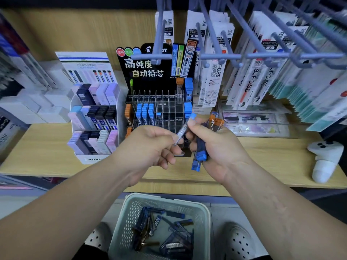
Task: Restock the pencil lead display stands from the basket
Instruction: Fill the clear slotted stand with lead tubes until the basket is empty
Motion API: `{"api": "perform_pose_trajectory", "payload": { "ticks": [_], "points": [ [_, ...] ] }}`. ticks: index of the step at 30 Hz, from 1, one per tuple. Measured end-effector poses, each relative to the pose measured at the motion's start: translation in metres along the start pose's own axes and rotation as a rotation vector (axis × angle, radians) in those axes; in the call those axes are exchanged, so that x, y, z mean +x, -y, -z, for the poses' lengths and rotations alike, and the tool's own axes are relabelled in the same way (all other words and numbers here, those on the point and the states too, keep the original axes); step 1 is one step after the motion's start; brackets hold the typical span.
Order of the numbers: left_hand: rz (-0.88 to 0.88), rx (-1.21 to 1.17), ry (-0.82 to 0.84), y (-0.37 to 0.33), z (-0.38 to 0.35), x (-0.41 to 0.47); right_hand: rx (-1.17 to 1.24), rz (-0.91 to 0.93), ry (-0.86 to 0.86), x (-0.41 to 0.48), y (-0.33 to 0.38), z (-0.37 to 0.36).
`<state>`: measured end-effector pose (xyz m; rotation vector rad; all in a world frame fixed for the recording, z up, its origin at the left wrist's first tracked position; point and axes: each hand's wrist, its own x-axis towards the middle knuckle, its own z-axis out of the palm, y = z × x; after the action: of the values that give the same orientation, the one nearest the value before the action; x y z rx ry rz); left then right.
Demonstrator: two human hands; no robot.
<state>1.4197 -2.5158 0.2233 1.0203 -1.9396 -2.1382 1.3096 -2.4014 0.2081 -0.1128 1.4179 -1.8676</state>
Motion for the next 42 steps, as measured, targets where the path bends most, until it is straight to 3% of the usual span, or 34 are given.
{"api": "perform_pose_trajectory", "payload": {
  "ticks": [7,9,12,20,30,42],
  "points": [
    [-0.087,0.227,0.007,0.004,0.006,-0.010,-0.116,0.026,0.076,-0.004,-0.006,-0.007],
    [-0.113,0.293,-0.072,0.003,0.009,-0.008,-0.187,0.046,0.081,-0.004,-0.009,-0.009],
    [-0.182,0.228,-0.204,0.000,0.015,0.000,-0.278,0.060,0.103,-0.006,-0.011,-0.011],
    [-0.222,0.153,-0.186,-0.004,0.017,0.013,-0.339,0.069,0.127,-0.003,-0.013,-0.013],
    [-0.474,0.338,-0.441,-0.024,0.051,0.036,-0.249,0.008,0.007,0.006,-0.007,0.002],
    [-0.620,0.454,-0.445,-0.016,0.046,0.064,-0.242,-0.012,-0.010,0.005,-0.007,0.009]
  ]
}}
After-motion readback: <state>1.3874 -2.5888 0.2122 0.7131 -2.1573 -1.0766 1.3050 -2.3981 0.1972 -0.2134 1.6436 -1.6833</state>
